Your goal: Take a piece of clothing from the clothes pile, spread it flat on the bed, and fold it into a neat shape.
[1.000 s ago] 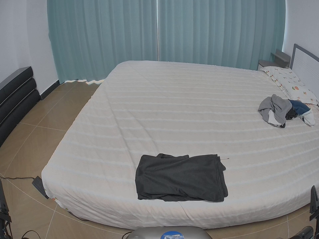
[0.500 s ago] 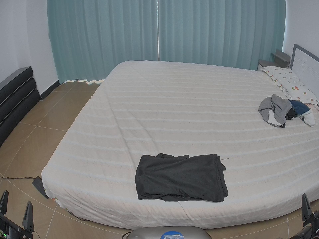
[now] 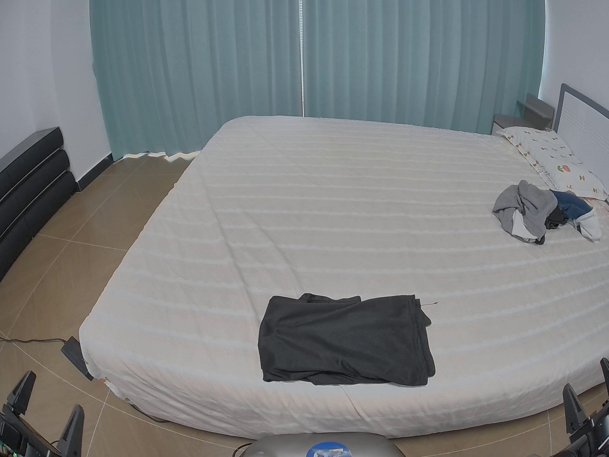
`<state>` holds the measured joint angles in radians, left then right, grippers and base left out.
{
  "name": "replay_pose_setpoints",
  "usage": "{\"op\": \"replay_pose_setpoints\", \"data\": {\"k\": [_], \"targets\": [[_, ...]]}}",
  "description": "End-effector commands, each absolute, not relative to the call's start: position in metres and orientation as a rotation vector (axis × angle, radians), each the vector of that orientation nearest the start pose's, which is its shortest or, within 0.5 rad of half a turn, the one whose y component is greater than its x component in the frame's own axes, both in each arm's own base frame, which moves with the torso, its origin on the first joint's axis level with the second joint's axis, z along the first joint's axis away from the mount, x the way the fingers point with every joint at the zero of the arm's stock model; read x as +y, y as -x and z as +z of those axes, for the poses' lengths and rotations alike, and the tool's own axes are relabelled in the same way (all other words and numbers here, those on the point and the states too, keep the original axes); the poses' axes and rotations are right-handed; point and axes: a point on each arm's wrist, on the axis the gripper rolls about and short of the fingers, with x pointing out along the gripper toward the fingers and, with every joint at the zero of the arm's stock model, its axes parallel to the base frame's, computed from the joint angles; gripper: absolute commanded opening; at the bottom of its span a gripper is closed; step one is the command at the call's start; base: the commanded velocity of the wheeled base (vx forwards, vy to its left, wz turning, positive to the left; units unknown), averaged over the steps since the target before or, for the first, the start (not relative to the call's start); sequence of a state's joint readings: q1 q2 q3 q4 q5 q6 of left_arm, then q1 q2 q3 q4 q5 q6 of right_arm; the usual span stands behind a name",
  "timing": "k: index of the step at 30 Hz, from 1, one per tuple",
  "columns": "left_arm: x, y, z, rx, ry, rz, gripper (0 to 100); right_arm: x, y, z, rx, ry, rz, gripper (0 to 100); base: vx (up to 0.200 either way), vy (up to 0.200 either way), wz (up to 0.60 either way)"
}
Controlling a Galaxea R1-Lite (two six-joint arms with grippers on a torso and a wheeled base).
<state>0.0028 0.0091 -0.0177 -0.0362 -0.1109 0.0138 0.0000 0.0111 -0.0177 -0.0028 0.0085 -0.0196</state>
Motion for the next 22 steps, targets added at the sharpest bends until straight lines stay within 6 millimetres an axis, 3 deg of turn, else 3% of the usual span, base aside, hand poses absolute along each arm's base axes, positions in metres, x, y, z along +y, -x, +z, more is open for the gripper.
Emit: {"op": "replay_pose_setpoints", "data": {"k": [1, 3, 8, 16, 22], "targets": [[-0.0055, 0.0249, 0.0841, -0.036, 0.029, -0.241, 100, 0.0001, 0.0227, 0.0757, 0.000, 0.018, 0.014, 100, 0.000, 0.000, 0.00], [-0.0046, 0.0254, 0.0845, -0.017, 0.104, -0.202, 100, 0.0001, 0.0227, 0.0761, -0.005, 0.018, 0.014, 100, 0.000, 0.000, 0.00], [0.0017, 0.0230, 0.0770, -0.015, 0.071, 0.079, 100, 0.0001, 0.0227, 0.0760, -0.003, 0.018, 0.014, 100, 0.000, 0.000, 0.00], [-0.0012, 0.0228, 0.0760, -0.006, -0.057, -0.052, 100, 0.0001, 0.0227, 0.0760, -0.003, 0.017, 0.014, 100, 0.000, 0.000, 0.00], [-0.0012, 0.0228, 0.0756, -0.001, 0.003, -0.049, 100, 0.0001, 0.0227, 0.0761, -0.005, 0.015, 0.014, 100, 0.000, 0.000, 0.00]]}}
